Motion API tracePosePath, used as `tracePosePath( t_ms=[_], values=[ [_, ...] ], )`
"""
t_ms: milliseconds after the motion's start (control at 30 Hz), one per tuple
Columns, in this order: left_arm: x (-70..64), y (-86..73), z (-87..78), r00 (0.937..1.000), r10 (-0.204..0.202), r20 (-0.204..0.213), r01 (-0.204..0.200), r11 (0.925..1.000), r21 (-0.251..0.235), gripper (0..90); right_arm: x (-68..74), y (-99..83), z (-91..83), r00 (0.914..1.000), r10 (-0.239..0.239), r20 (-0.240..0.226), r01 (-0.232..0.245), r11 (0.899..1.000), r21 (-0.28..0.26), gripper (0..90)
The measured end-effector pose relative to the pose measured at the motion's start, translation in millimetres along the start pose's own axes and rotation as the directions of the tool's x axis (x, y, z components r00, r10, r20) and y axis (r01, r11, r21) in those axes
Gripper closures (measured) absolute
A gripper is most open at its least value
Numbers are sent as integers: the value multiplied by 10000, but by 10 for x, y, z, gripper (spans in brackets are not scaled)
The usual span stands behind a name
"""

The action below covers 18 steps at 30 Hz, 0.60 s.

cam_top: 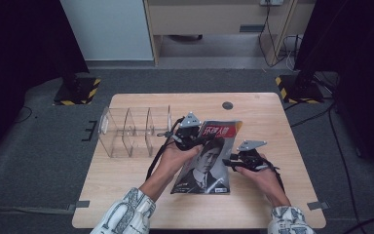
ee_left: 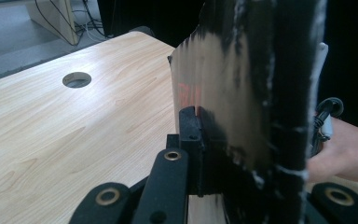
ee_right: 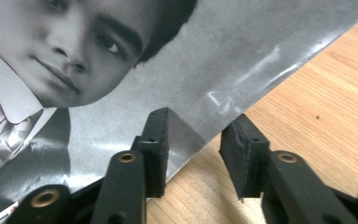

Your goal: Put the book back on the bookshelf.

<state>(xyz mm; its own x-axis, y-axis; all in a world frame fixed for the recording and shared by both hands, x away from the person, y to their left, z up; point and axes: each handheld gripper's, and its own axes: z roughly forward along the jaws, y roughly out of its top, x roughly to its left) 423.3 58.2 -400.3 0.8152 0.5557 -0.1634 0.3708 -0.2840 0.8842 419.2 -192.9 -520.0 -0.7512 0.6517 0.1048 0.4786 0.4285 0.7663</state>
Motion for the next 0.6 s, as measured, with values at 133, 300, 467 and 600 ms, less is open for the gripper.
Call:
tracePosePath(
  t_ms=[133, 300, 467, 600],
  values=[
    [10, -3, -11, 10000, -18, 24, 18, 10000, -47, 863, -6, 5, -21, 9998, -22, 216, 23, 10000, -21, 754],
    [33, -10, -28, 9999, -88, 104, 90, 9999, -134, 864, -1, 20, -36, 9991, -54, 424, 57, 10000, -73, 813],
    [54, -14, -42, 9999, -135, 79, 137, 9996, -248, 863, 10, 29, -56, 9980, -264, 567, 268, 9996, -71, 854],
    [77, -3, -64, 9999, -95, 48, 97, 9992, -389, 863, -1, 42, -104, 9973, -284, 670, 300, 9993, -236, 865]
  ],
)
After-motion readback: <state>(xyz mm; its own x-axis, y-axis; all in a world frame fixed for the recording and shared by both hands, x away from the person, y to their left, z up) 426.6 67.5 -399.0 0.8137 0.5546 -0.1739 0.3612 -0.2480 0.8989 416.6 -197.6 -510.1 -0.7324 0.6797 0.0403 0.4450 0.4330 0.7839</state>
